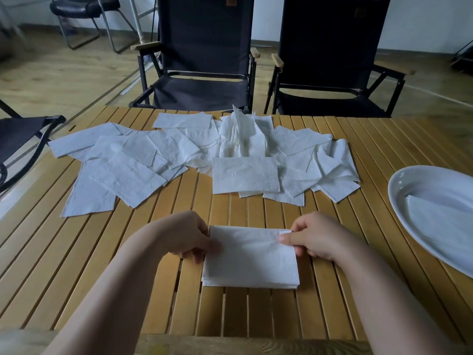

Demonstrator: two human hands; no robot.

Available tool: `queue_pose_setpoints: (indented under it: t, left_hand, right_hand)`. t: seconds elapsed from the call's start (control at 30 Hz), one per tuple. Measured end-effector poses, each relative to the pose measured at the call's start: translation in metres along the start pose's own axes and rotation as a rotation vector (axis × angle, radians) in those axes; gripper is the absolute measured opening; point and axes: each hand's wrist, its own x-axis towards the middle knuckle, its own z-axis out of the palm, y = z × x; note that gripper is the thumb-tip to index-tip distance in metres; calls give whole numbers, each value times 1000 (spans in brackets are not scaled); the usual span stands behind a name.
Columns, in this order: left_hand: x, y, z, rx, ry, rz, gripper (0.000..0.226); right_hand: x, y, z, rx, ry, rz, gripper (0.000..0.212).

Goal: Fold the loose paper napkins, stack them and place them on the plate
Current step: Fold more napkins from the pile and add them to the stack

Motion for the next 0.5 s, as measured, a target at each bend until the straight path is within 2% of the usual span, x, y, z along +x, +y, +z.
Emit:
queue_pose_setpoints:
  t: [0.27, 0.37, 0.43, 0.5]
  left_hand:
    - [-2, 2, -1, 34, -3, 6, 26]
    - [-2, 1, -2, 7, 14, -14, 39]
    - [2, 2, -2, -57, 178, -24, 46]
    - [10, 2, -3, -73, 488, 9, 37]
  right_hand:
    - [5, 1, 4, -40, 21, 41, 32]
    - [7, 2, 5, -81, 104, 50, 38]
    - [11, 4, 6, -81, 281, 11, 32]
    - [17, 4, 9, -2, 474, -96, 17]
